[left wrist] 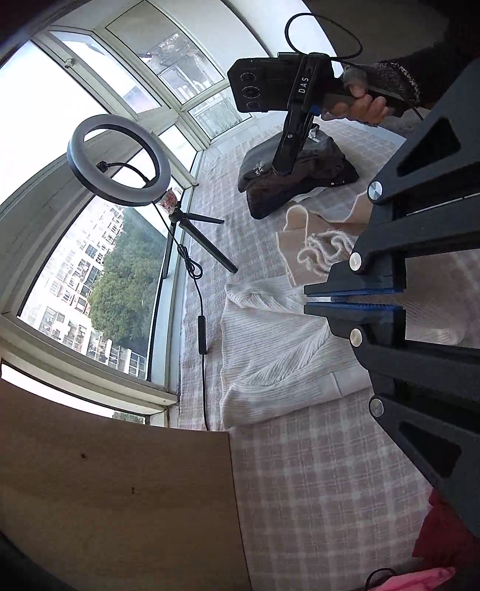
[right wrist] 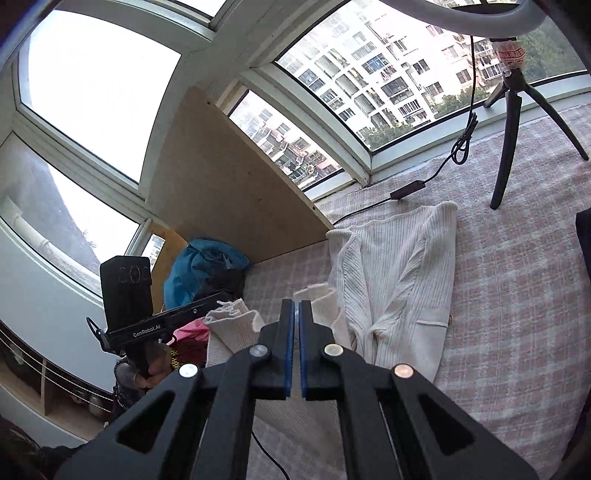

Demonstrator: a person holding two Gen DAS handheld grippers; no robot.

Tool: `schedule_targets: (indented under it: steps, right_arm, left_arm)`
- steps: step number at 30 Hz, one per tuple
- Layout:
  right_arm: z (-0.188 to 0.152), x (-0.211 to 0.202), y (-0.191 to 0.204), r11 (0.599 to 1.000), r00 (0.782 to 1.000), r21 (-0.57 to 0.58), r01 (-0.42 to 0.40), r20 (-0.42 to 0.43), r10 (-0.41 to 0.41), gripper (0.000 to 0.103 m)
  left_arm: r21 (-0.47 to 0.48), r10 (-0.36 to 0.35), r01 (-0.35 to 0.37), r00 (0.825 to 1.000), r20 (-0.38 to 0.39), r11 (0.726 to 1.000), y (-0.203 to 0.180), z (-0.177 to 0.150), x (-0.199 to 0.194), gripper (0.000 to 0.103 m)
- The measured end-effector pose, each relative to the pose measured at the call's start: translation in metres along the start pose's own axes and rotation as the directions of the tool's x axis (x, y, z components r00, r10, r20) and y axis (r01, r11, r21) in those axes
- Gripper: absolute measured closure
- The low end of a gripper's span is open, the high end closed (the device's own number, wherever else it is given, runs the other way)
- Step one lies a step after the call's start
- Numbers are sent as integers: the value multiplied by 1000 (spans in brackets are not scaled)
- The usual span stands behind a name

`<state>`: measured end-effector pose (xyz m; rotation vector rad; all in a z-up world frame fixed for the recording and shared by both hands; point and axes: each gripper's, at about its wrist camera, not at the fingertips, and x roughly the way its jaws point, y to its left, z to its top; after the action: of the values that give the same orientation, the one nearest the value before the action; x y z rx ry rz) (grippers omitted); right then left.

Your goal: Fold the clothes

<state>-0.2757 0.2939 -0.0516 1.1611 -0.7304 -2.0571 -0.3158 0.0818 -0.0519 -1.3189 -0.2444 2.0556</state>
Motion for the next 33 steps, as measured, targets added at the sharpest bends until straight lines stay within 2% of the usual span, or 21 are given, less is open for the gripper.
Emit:
schedule_targets:
  steps: [2, 5, 7, 8, 9, 10, 11, 12, 13, 15, 18, 19, 21, 25, 26, 27, 28, 29, 33]
  right_arm:
    - [20, 20, -18, 999, 999, 0, 39, -15, -39, 101]
    - [29, 57, -32, 980, 980, -130, 148, -113, -163, 97]
    - [20, 85, -41, 968, 952, -185, 170, -222, -210, 94]
    - [13, 98, -45, 957, 934, -222, 185, -263, -242, 91]
    - [5, 108, -49, 943, 916, -262, 205, -289, -279, 84]
    - [-3, 116, -54, 932, 898, -286, 222, -313, -310, 79]
    - [-11, 122, -59, 925, 883, -298, 235, -334, -331, 78]
    - [-18, 125, -63, 928, 876, -287, 239, -348, -334, 77]
    - [-23, 125, -67, 935, 878, -265, 236, -355, -322, 76]
    - [-28, 122, -74, 951, 886, -213, 224, -361, -289, 74]
    - [-32, 110, -75, 970, 905, -152, 189, -357, -232, 70]
    - [-33, 106, -73, 974, 911, -142, 175, -353, -215, 63]
    - [-34, 106, -69, 974, 909, -151, 170, -357, -214, 60]
    - [-43, 125, -56, 944, 877, -263, 201, -380, -293, 60]
    - [-45, 130, -54, 938, 873, -283, 199, -383, -301, 60]
    - [-47, 134, -52, 932, 870, -304, 198, -382, -310, 66]
    - [-48, 135, -49, 926, 870, -322, 196, -378, -315, 83]
    - [-48, 134, -46, 928, 876, -323, 185, -373, -304, 88]
    - [-39, 110, -37, 951, 921, -277, 134, -320, -223, 90]
  left_arm:
    - [-18, 25, -25, 1000, -16, 1000, 14, 18, 27, 101]
    - [-28, 74, -76, 994, -85, 997, 39, 29, 74, 101]
    - [-26, 107, -112, 983, -149, 993, 58, 29, 105, 101]
    - [-37, 100, -109, 977, -188, 993, 68, 26, 118, 101]
    - [-40, 102, -112, 974, -205, 993, 75, 24, 122, 100]
    - [-41, 105, -117, 970, -219, 992, 82, 23, 126, 101]
    - [-35, 107, -116, 973, -206, 993, 85, 20, 117, 101]
    - [-28, 108, -116, 976, -190, 993, 87, 18, 108, 96]
    - [-22, 109, -115, 979, -174, 993, 89, 16, 99, 91]
    - [-16, 80, -83, 983, -166, 996, 90, 9, 85, 72]
    - [19, 30, -27, 985, -171, 999, 81, -1, 80, 66]
    - [50, 37, -28, 982, -186, 998, 76, -3, 85, 65]
    - [90, 87, -68, 970, -226, 994, 71, -8, 105, 65]
    - [91, 59, -36, 961, -270, 995, 62, -14, 131, 71]
    - [108, 62, -34, 960, -271, 994, 58, -16, 134, 83]
    - [124, 66, -33, 960, -273, 992, 53, -17, 136, 94]
    - [132, 69, -35, 962, -266, 991, 51, -17, 135, 95]
    - [139, 72, -37, 963, -258, 990, 50, -17, 133, 96]
    - [45, 6, 4, 976, -217, 999, 62, -11, 106, 98]
